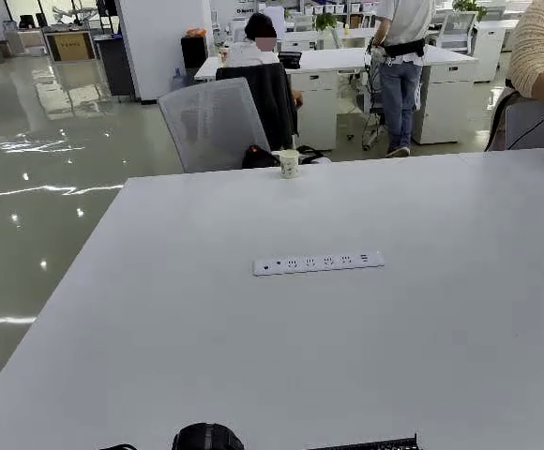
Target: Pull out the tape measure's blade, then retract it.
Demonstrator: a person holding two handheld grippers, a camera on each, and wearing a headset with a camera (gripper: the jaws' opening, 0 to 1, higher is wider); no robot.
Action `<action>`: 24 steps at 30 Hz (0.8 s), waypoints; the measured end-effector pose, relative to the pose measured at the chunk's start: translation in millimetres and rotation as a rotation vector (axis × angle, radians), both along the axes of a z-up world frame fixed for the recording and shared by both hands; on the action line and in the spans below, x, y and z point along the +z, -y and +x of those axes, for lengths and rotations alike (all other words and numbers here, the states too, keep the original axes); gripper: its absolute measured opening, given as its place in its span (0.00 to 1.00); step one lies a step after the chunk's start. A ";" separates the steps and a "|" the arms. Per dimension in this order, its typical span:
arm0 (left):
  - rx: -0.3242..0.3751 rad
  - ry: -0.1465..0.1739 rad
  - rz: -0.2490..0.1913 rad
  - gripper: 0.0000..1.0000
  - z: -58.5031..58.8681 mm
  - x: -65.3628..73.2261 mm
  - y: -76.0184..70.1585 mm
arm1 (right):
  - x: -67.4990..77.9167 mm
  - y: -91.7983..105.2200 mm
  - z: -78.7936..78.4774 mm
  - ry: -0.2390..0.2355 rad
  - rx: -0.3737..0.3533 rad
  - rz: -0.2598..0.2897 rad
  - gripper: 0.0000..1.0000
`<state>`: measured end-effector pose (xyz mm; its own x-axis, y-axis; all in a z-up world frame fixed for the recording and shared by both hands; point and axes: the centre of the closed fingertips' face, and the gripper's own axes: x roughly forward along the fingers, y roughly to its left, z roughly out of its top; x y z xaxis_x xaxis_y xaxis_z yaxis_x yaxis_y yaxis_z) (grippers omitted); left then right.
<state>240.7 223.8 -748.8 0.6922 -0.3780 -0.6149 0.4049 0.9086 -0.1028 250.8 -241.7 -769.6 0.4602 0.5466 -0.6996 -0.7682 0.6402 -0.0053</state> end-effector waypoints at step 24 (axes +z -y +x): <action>0.049 0.032 -0.074 0.99 40.1 19.9 59.8 | 11.7 -26.3 19.3 -0.025 0.144 -0.066 0.99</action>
<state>280.8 164.0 -728.9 0.7302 -0.3862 -0.5636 0.3639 0.9180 -0.1575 270.0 -215.4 -757.9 0.3626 0.5582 -0.7463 -0.8524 0.5224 -0.0234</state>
